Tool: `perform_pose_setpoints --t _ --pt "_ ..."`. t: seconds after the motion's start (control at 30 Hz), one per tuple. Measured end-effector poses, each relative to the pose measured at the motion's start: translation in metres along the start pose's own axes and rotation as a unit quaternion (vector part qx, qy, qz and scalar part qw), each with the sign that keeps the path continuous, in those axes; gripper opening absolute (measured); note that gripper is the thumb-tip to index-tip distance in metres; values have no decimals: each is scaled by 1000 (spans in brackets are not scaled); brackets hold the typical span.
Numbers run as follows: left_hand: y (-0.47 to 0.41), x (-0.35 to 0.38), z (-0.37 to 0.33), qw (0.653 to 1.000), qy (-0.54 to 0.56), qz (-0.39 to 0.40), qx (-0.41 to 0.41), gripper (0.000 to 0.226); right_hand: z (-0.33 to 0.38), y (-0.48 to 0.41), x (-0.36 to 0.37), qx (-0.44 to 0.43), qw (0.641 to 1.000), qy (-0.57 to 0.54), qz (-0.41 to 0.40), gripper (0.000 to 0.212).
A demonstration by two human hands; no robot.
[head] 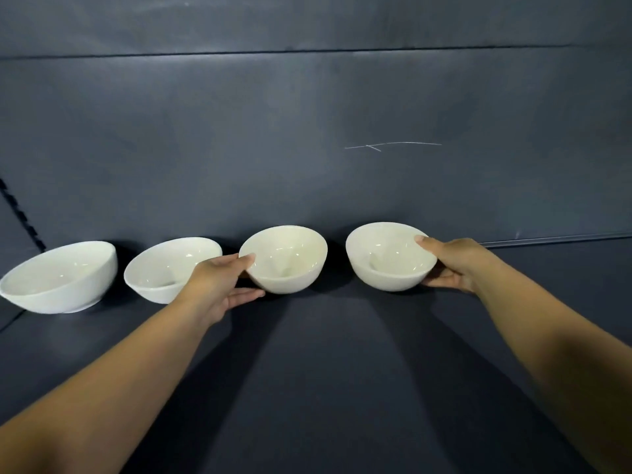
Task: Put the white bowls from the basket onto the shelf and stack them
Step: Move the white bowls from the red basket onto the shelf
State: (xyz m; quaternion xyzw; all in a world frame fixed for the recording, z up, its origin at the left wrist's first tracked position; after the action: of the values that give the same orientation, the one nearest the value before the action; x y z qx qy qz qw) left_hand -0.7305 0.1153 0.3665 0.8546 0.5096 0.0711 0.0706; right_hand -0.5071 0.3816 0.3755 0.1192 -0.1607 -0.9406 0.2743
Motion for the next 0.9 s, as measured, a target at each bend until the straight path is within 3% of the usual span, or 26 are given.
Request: perform_pose_setpoints --t 0.23,0.4,0.53,0.63,0.73,0.9 --pt "-3 6 0 1000 -8 -28 11 36 -1 -14 6 16 1000 -6 2 38" --pt "8 10 7 998 52 -38 3 23 -3 -13 6 20 999 -33 12 39" --pt "36 5 -3 993 64 -56 82 21 -8 4 4 -21 998 -51 14 36" --pt "87 0 -14 986 55 -64 143 34 -10 46 -10 -85 995 -45 -13 46" --pt "147 10 -21 981 2 -7 194 28 -18 110 -31 -158 986 37 -49 40" --pt "255 39 2 943 -109 136 284 17 -61 254 -82 -264 930 211 -145 29"
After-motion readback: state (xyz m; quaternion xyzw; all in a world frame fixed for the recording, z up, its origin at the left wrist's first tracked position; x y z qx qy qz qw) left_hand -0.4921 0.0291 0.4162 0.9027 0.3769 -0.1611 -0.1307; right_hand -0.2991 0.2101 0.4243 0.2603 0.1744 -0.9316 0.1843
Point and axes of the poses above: each hand's wrist, its own y-axis away from the middle knuckle, its own x-axis out of the palm, z = x × y, the point moved 10 cm from there along -y, towards the middle knuckle, and after that the axes turned 5 degrees about x, right-handed, at the moved point
